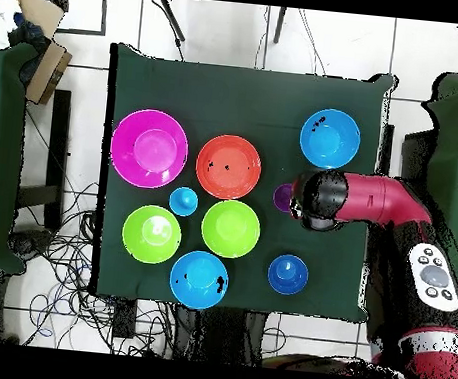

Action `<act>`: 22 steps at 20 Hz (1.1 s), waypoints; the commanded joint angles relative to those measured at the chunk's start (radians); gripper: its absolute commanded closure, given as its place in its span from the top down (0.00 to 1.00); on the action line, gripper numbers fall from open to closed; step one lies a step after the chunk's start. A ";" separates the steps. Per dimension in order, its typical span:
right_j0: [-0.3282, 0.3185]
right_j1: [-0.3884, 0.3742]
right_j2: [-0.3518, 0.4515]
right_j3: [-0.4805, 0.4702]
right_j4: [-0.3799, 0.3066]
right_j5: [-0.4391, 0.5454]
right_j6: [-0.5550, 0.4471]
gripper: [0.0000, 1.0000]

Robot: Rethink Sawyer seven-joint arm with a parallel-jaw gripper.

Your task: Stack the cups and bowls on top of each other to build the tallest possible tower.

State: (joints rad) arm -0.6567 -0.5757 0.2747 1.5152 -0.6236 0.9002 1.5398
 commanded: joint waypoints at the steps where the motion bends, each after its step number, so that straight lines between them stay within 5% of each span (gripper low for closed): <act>1: 0.070 -0.009 0.027 0.041 -0.060 -0.019 -0.066 1.00; 22: 0.066 0.037 0.020 0.007 -0.074 -0.044 -0.089 1.00</act>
State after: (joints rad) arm -0.6096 -0.5721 0.2716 1.5168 -0.6238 0.9002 1.5398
